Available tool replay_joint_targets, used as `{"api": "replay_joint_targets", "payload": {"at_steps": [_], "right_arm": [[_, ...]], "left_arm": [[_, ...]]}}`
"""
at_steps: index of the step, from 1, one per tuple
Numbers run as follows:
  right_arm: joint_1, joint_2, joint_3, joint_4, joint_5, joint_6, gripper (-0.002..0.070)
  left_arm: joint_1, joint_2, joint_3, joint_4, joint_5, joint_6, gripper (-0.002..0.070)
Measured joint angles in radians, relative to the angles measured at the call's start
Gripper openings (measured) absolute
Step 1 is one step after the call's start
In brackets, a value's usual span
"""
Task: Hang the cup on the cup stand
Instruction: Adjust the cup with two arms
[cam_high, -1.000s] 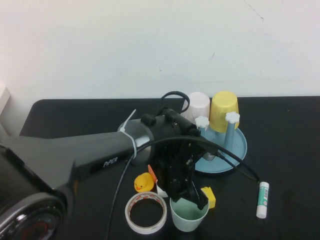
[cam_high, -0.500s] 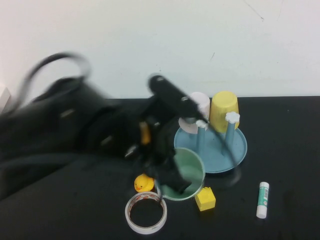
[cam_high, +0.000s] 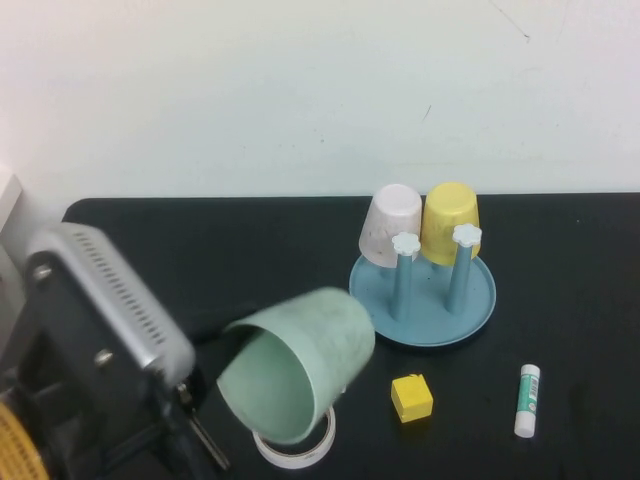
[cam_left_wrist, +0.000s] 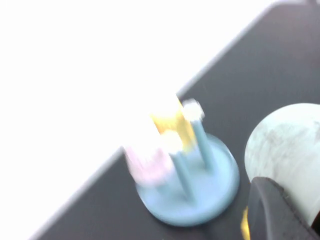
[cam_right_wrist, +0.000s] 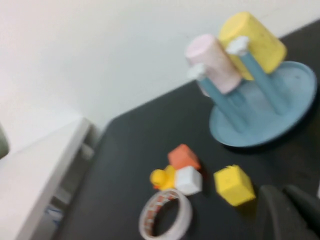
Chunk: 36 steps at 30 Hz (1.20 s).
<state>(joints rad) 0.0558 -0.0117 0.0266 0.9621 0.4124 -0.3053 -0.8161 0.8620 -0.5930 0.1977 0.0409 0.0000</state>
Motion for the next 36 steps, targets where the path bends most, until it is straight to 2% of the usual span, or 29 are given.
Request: {"api": "replay_joint_targets", "payload": {"at_steps": [4,7,12,16,19,21,24,26,29,36], "right_arm": [[0.000,0.000,-0.004,0.143,0.027,-0.140,-0.0001],[0.000,0.052,-0.063,0.195,0.074,-0.212,-0.0001],[0.000,0.299,-0.223,0.271,0.195,-0.261,-0.0001],[0.000,0.550,-0.333,0.433,0.321,-0.396,0.0008],[0.000,0.732,-0.389,0.616,0.448,-0.533,0.0102],[0.000,0.855,-0.432,0.676,0.527,-0.561,0.0243],[0.004,1.016,-0.508,0.706,0.599,-0.507,0.0517],[0.020,1.122,-0.571,0.710,0.617,-0.462,0.0612],[0.068,1.242,-0.677,0.712,0.618,-0.405,0.0668],[0.220,1.438,-0.939,0.719,0.495,-0.301,0.0690]], "left_arm": [[0.060,-0.019,0.053,0.036,-0.196,0.037,0.0006],[0.128,0.006,0.055,0.000,-0.294,0.073,0.0006],[0.217,0.084,0.055,-0.149,-0.497,0.137,0.0006],[0.236,0.154,0.055,-0.232,-0.658,0.152,0.0006],[0.236,0.200,0.055,-0.238,-0.717,0.152,0.0006],[0.236,0.221,0.055,-0.238,-0.729,0.152,0.0006],[0.236,0.242,0.055,-0.238,-0.731,0.152,0.0006],[0.236,0.249,0.055,-0.237,-0.733,0.152,0.0006],[0.236,0.256,0.055,-0.237,-0.741,0.152,0.0006],[0.236,0.260,0.055,-0.237,-0.753,0.152,0.0006]]}}
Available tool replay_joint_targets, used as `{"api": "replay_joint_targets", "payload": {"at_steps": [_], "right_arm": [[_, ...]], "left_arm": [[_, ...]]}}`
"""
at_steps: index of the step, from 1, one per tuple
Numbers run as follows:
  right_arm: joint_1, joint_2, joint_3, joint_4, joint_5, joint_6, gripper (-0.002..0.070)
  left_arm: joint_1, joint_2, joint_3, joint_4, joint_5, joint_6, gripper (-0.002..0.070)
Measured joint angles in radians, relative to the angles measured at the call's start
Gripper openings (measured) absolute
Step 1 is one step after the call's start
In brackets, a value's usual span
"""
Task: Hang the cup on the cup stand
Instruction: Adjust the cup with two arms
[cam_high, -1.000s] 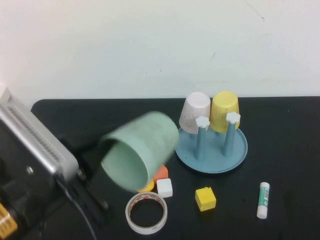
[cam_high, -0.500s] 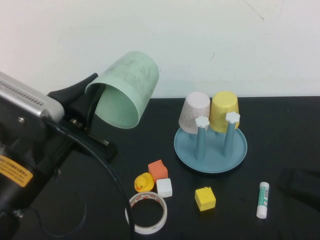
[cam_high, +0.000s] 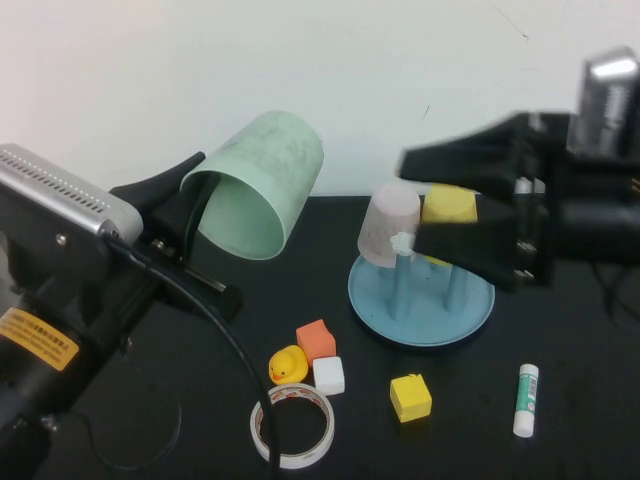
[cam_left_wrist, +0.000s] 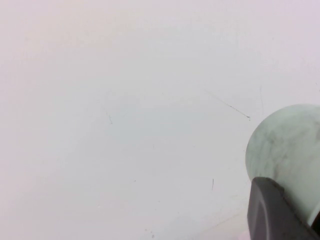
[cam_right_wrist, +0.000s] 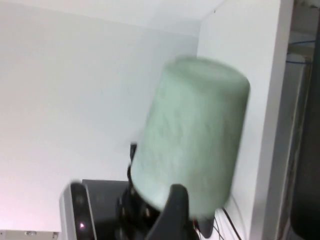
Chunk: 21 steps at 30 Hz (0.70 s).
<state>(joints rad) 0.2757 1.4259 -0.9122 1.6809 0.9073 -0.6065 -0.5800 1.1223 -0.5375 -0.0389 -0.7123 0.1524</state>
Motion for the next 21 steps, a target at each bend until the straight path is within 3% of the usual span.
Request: {"api": "replay_joint_targets", "payload": {"at_steps": [12,21], "right_arm": [[0.136,0.256,-0.326,0.000,-0.048,0.120,0.0692],[0.193,0.298,-0.398,0.002,-0.093,0.127,0.0693]], "left_arm": [[0.000,0.000,0.000,0.000,-0.028,0.000,0.0006],[0.000,0.000,0.000,0.000,-0.030,0.000,0.0006]]}}
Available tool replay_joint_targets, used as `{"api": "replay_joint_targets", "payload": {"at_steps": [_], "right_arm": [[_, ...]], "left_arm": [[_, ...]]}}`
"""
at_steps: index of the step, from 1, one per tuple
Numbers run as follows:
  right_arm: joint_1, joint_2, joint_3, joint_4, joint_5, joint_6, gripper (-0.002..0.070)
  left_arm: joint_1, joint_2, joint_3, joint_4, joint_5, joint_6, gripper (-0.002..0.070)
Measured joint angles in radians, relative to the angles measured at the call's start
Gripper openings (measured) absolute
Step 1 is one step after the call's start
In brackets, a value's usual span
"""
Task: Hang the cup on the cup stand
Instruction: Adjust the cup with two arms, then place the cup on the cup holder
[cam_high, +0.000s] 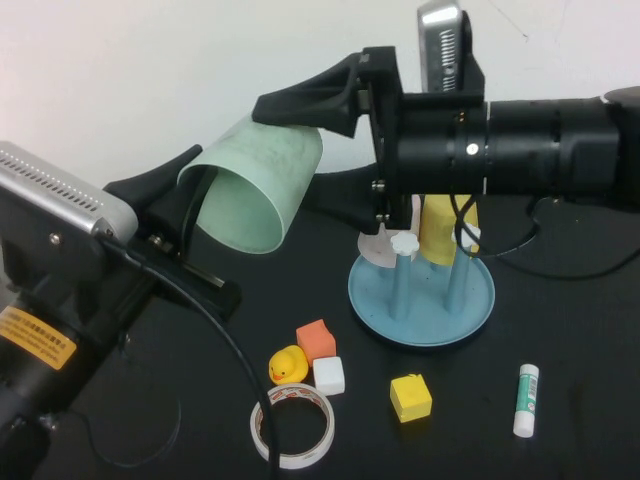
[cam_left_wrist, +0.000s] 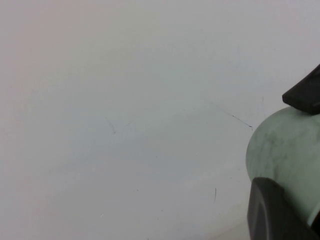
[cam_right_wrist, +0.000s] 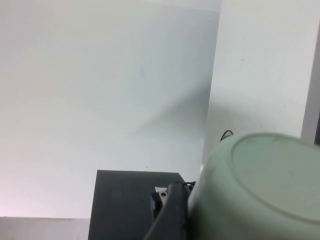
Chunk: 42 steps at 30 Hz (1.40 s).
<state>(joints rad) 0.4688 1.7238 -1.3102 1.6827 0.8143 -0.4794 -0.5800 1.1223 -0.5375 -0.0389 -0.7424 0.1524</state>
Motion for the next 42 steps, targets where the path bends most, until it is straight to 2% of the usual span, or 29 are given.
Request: {"api": "replay_joint_targets", "payload": {"at_steps": [9,11,14,19,21,27,29,32,37,42], "right_arm": [[0.017,0.008,-0.002,0.009,-0.012,-0.007,0.0692],[0.017,0.008,-0.002,0.009,-0.012,-0.010,0.0673],[0.017,0.010,-0.002,0.013,-0.014,-0.020,0.0594],[0.017,0.014,-0.002,0.014,-0.019,-0.057,0.0594],[0.017,0.016,-0.002,0.012,-0.019,-0.072,0.0594],[0.014,0.016,-0.002,0.010,-0.023,-0.157,0.0594],[0.002,0.016,-0.002,0.008,-0.023,-0.185,0.0594],[-0.039,0.016,-0.002,0.008,-0.025,-0.233,0.0594],[-0.114,0.016,-0.002,0.008,-0.025,-0.321,0.0594],[-0.179,0.016,-0.002,0.008,-0.017,-0.506,0.0594]], "left_arm": [[0.002,0.002,0.000,0.000,0.004,0.000,0.0006],[0.002,0.004,0.000,0.000,0.006,0.000,0.0006],[0.002,0.008,0.002,0.000,0.008,0.000,0.0006],[0.002,0.016,0.002,0.004,0.018,0.000,0.0018],[0.002,0.019,0.002,0.019,0.028,0.000,0.0060],[0.002,0.000,0.002,0.087,0.069,-0.019,0.0295],[0.002,-0.020,0.002,0.097,0.102,-0.035,0.0342],[0.002,-0.067,0.002,0.104,0.160,-0.047,0.0371],[0.002,-0.149,0.002,0.106,0.256,-0.051,0.0379],[0.002,-0.248,0.002,0.107,0.408,-0.053,0.0376]]}}
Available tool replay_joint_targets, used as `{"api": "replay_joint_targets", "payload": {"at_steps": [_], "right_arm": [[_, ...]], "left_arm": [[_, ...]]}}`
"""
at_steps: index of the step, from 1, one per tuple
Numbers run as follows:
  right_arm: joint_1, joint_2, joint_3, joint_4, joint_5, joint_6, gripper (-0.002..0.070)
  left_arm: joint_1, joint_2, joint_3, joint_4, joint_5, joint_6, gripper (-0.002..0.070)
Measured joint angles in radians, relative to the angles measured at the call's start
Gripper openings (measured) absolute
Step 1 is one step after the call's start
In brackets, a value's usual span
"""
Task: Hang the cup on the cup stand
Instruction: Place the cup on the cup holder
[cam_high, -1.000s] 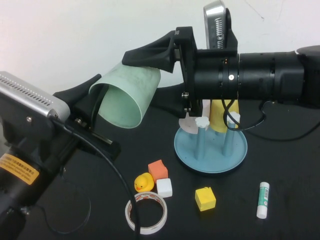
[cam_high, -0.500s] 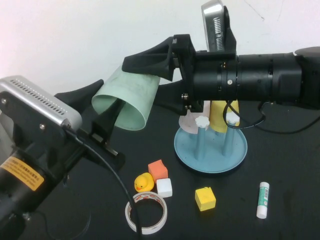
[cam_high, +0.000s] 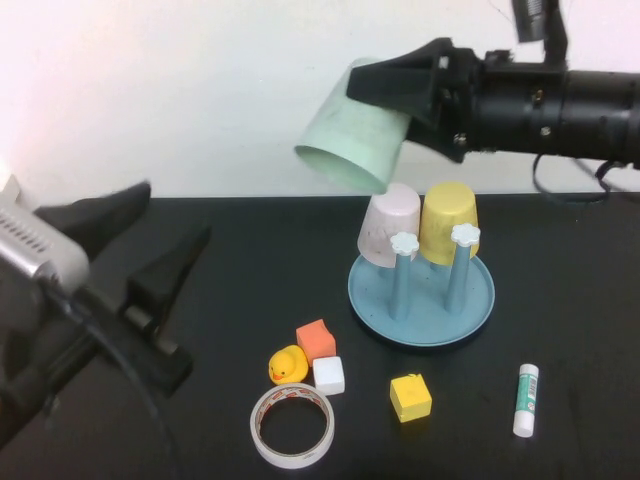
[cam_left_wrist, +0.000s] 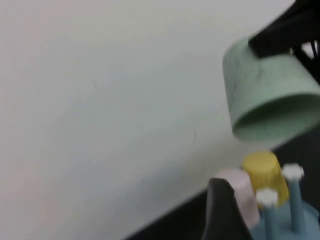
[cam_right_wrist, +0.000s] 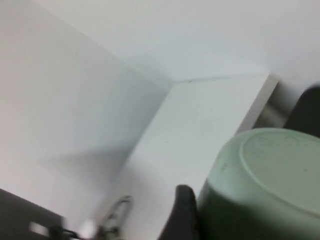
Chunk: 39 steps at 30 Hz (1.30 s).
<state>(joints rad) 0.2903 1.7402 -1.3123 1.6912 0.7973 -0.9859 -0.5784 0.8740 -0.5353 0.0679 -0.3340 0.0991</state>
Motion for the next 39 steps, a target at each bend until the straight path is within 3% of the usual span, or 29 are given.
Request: {"api": "replay_joint_targets", "payload": {"at_steps": [8,13,21,39], "right_arm": [[-0.025,0.002,0.000,-0.049,-0.039,-0.535,0.0594],[-0.025,0.031,0.000,-0.071,-0.192,-0.707,0.0594],[-0.026,0.133,0.000,-0.071,-0.278,-0.769,0.0594],[-0.026,0.286,0.000,-0.069,-0.287,-0.934,0.0594]], "left_arm": [[0.000,-0.120,0.000,0.002,0.453,0.000,0.0232],[0.000,-0.124,0.000,0.002,0.626,0.000,0.0132],[0.000,-0.124,0.000,0.014,0.675,0.000,0.0049],[0.000,-0.124,0.000,0.057,0.685,0.021,0.0039]]}}
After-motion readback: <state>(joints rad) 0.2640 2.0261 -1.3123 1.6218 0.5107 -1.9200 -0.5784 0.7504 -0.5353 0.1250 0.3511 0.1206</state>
